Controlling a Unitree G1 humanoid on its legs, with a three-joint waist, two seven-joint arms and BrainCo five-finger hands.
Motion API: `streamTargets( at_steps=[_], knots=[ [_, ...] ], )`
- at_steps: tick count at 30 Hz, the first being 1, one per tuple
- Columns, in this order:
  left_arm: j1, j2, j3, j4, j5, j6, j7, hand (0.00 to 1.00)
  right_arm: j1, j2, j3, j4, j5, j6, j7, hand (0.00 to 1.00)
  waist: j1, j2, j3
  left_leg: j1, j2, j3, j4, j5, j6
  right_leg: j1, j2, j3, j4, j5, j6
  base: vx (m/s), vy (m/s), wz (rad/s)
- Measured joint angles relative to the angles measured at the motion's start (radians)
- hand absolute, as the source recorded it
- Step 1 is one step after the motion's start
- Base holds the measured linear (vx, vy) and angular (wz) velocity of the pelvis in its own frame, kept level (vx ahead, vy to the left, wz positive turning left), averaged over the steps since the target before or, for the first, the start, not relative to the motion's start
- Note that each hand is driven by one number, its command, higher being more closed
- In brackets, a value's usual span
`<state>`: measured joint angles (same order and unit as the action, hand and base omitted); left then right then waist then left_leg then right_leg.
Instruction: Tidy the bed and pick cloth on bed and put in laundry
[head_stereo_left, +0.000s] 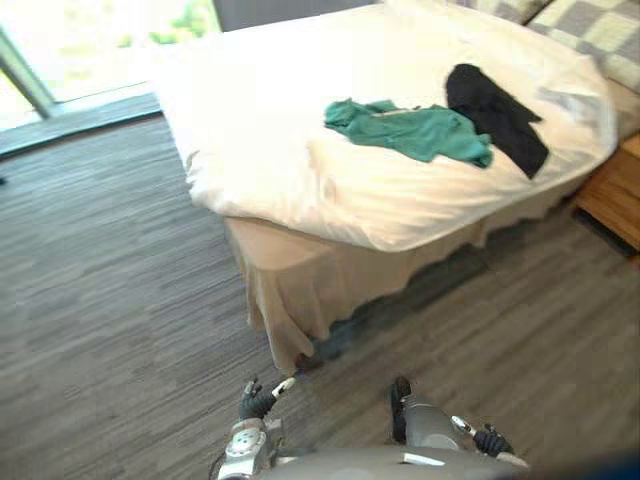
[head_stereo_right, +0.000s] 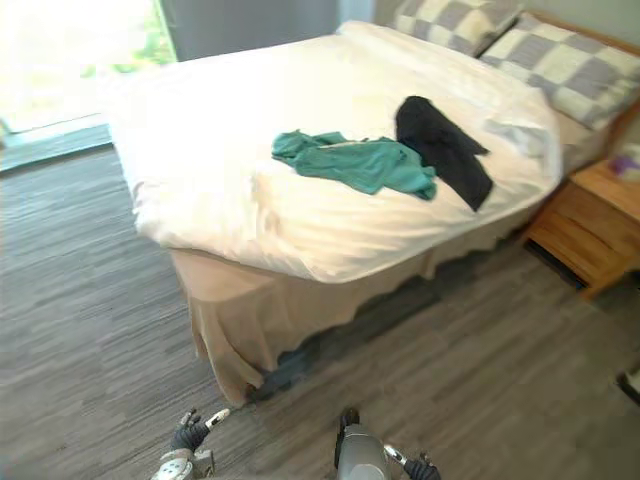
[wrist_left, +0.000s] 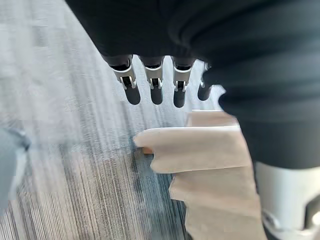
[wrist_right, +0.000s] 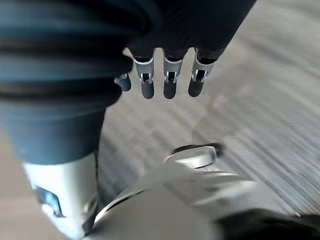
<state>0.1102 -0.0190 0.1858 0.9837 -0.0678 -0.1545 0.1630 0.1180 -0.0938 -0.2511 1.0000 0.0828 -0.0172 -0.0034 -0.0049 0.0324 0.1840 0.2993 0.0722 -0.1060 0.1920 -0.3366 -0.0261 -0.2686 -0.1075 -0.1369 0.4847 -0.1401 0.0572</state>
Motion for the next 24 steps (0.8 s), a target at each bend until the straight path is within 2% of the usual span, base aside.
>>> streamTargets(
  at_steps=[2, 3, 4, 5, 6, 7, 8, 10, 11, 12, 13, 15, 16, 19, 22, 24],
  knots=[
    [0.006, -0.011, 0.033, -0.003, -0.016, 0.008, 0.004, 0.0, -0.015, -0.017, 0.038, 0.001, -0.012, 0.004, 0.006, 0.0, 0.008, 0.007, -0.004, -0.013, 0.03, 0.012, 0.051, 0.025, -0.026, 0.019, 0.005, -0.043, 0.036, -0.055, -0.017, 0.51, -0.356, 0.47],
    [0.007, -0.008, 0.035, -0.002, -0.026, 0.011, 0.002, 0.0, -0.026, -0.023, 0.053, 0.006, -0.013, 0.01, 0.01, 0.0, 0.011, 0.011, -0.007, -0.045, 0.044, 0.02, 0.127, 0.037, -0.04, 0.045, 0.006, -0.072, 0.026, -0.071, -0.028, 0.5, -0.347, 0.64],
    [0.006, -0.007, 0.041, -0.002, -0.031, 0.011, -0.006, 0.0, -0.038, -0.031, 0.067, 0.023, -0.019, 0.012, 0.018, 0.0, 0.008, 0.011, -0.007, -0.097, 0.07, 0.046, 0.261, 0.065, -0.07, 0.099, 0.01, -0.108, -0.012, -0.079, -0.039, 0.29, -0.206, 0.58],
    [0.006, -0.006, 0.041, -0.002, -0.031, 0.009, -0.008, 0.0, -0.04, -0.031, 0.067, 0.027, -0.019, 0.015, 0.02, 0.0, 0.007, 0.012, -0.006, -0.117, 0.086, 0.058, 0.31, 0.067, -0.074, 0.124, 0.012, -0.124, -0.029, -0.079, -0.04, 0.34, -0.229, 0.97],
    [0.006, 0.0, 0.041, -0.001, -0.039, 0.0, -0.015, 0.0, -0.043, -0.032, 0.068, 0.044, -0.018, 0.032, 0.022, 0.0, 0.003, 0.014, -0.005, -0.175, 0.147, 0.163, 0.458, 0.065, -0.073, 0.233, 0.016, -0.186, -0.106, -0.074, -0.048, 0.31, -0.203, 1.11],
    [0.007, 0.006, 0.041, -0.002, -0.04, -0.008, -0.028, 0.0, -0.044, -0.032, 0.074, 0.05, -0.017, 0.047, 0.023, 0.0, 0.006, -0.002, 0.001, -0.193, 0.181, 0.264, 0.495, 0.057, -0.07, 0.315, 0.016, -0.216, -0.161, -0.064, -0.054, 0.3, -0.206, 1.2],
    [0.008, 0.005, 0.039, -0.009, -0.039, -0.01, -0.037, 0.0, -0.043, -0.033, 0.076, 0.06, -0.016, 0.055, 0.023, 0.0, 0.014, -0.004, -0.002, -0.2, 0.188, 0.328, 0.474, 0.042, -0.07, 0.356, 0.014, -0.229, -0.2, -0.052, -0.052, 0.23, -0.141, 0.75],
    [0.007, 0.004, 0.017, -0.018, -0.039, -0.012, -0.053, 0.0, -0.065, -0.034, 0.093, 0.06, -0.008, 0.066, 0.024, 0.0, 0.024, 0.001, -0.004, -0.219, 0.15, 0.39, 0.321, 0.035, -0.073, 0.395, 0.004, -0.249, -0.251, -0.041, -0.04, 0.14, -0.02, 0.32],
    [0.008, 0.003, 0.004, -0.016, -0.037, -0.015, -0.057, 0.0, -0.085, -0.031, 0.107, 0.061, -0.007, 0.07, 0.027, 0.0, 0.023, 0.012, -0.008, -0.241, 0.111, 0.397, 0.167, 0.077, -0.073, 0.404, 0.001, -0.258, -0.265, -0.034, -0.029, 0.13, 0.058, 0.22],
    [0.007, 0.004, -0.008, -0.012, -0.036, -0.016, -0.057, 0.0, -0.086, -0.032, 0.109, 0.06, -0.006, 0.072, 0.027, 0.0, 0.021, 0.021, -0.01, -0.252, 0.095, 0.398, 0.085, 0.139, -0.067, 0.404, 0.002, -0.265, -0.267, -0.031, -0.024, 0.18, 0.091, 0.28],
    [0.004, 0.012, -0.026, -0.009, -0.035, -0.026, -0.064, 0.0, -0.09, -0.011, 0.102, 0.067, 0.016, 0.083, 0.023, 0.0, 0.026, 0.012, -0.016, -0.222, 0.062, 0.406, 0.003, 0.201, -0.042, 0.418, -0.007, -0.263, -0.278, -0.028, -0.004, 0.2, 0.063, 0.25],
    [0.004, 0.033, -0.041, -0.007, -0.018, -0.029, -0.077, 0.0, -0.09, 0.008, 0.108, 0.071, 0.011, 0.086, 0.016, 0.0, 0.025, -0.015, -0.027, -0.192, 0.029, 0.398, -0.084, 0.229, -0.029, 0.421, -0.019, -0.265, -0.298, -0.026, 0.001, 0.18, 0.083, 0.27],
    [0.0, 0.04, -0.057, -0.007, -0.019, -0.028, -0.077, 0.0, -0.092, 0.016, 0.106, 0.078, 0.011, 0.086, 0.01, 0.0, 0.026, -0.029, -0.027, -0.18, 0.012, 0.396, -0.125, 0.252, -0.023, 0.418, -0.029, -0.268, -0.3, -0.025, 0.004, 0.1, 0.09, 0.21],
    [-0.012, 0.071, -0.102, 0.005, -0.018, -0.011, -0.081, 0.0, -0.095, 0.017, 0.098, 0.078, 0.026, 0.082, -0.001, 0.0, 0.021, -0.043, -0.019, -0.166, -0.01, 0.37, -0.166, 0.272, -0.01, 0.414, -0.052, -0.293, -0.263, -0.029, 0.009, 0.06, 0.06, 0.31],
    [-0.031, 0.095, -0.147, 0.017, -0.02, 0.039, -0.092, 0.0, -0.097, 0.017, 0.083, 0.077, 0.039, 0.076, -0.004, 0.0, 0.013, -0.048, -0.007, -0.142, -0.021, 0.332, -0.194, 0.282, -0.002, 0.379, -0.088, -0.289, -0.111, -0.039, 0.011, 0.03, 0.05, 0.5],
    [-0.033, 0.111, -0.147, 0.017, -0.061, 0.071, -0.091, 0.0, -0.1, 0.034, 0.064, 0.08, 0.054, 0.076, -0.005, 0.0, 0.013, -0.066, 0.001, -0.14, -0.027, 0.307, -0.197, 0.289, 0.002, 0.378, -0.105, -0.286, -0.078, -0.039, 0.011, 0.03, 0.001, 0.49]
  ],
)
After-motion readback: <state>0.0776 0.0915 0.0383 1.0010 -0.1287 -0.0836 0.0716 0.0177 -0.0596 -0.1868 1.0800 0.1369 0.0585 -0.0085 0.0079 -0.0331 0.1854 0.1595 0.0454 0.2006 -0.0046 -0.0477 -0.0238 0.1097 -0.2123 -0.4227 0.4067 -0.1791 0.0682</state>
